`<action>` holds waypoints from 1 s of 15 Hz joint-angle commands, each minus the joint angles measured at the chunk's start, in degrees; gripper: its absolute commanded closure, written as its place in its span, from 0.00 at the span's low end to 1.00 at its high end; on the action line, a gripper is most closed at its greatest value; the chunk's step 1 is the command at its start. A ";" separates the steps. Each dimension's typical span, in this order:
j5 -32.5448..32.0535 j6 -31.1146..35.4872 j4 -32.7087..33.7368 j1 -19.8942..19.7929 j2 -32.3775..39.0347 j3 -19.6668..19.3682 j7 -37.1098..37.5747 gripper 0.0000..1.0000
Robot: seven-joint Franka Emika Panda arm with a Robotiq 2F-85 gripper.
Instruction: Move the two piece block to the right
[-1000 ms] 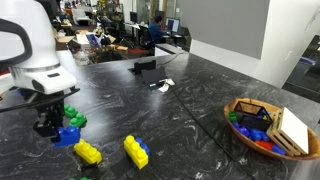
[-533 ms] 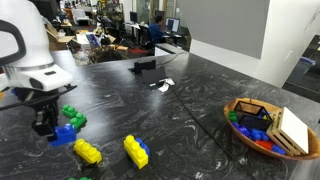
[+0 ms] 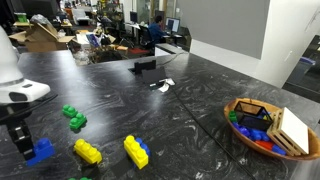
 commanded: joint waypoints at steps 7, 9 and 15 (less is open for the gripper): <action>-1.02 10.26 -8.35 0.63 -2.02 -1.25 -20.78 0.39; 0.04 11.61 -8.91 0.50 -2.88 -2.25 -21.36 0.27; 1.86 10.17 -8.54 -1.05 -7.88 -3.75 -17.43 0.00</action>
